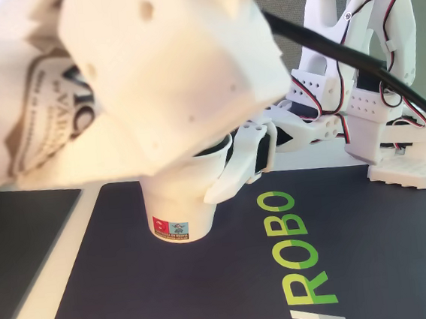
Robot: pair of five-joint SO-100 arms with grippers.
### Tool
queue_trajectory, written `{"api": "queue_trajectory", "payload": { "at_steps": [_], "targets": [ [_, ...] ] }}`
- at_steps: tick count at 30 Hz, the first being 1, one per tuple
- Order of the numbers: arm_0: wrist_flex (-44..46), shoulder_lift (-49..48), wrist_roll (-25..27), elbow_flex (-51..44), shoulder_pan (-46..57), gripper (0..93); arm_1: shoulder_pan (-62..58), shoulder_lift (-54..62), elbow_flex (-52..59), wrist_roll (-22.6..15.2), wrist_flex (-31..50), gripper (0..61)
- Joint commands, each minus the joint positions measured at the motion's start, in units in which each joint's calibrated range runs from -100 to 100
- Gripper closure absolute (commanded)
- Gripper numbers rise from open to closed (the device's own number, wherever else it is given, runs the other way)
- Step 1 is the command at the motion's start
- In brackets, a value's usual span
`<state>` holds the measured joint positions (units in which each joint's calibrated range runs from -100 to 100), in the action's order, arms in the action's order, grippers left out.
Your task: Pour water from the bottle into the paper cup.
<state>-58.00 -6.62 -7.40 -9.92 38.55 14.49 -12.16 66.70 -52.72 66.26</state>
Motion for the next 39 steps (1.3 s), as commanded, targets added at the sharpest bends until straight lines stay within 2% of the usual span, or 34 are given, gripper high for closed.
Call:
{"api": "queue_trajectory", "payload": {
  "at_steps": [1,39],
  "targets": [
    [-0.05,-3.63,0.93,-5.93,0.32,92.7,-0.8,7.05,-0.5,0.34,0.41,61.1],
    [0.03,-3.63,0.83,-5.02,0.71,92.7,4.46,5.85,0.86,-0.2,3.18,61.1]
  ]
}}
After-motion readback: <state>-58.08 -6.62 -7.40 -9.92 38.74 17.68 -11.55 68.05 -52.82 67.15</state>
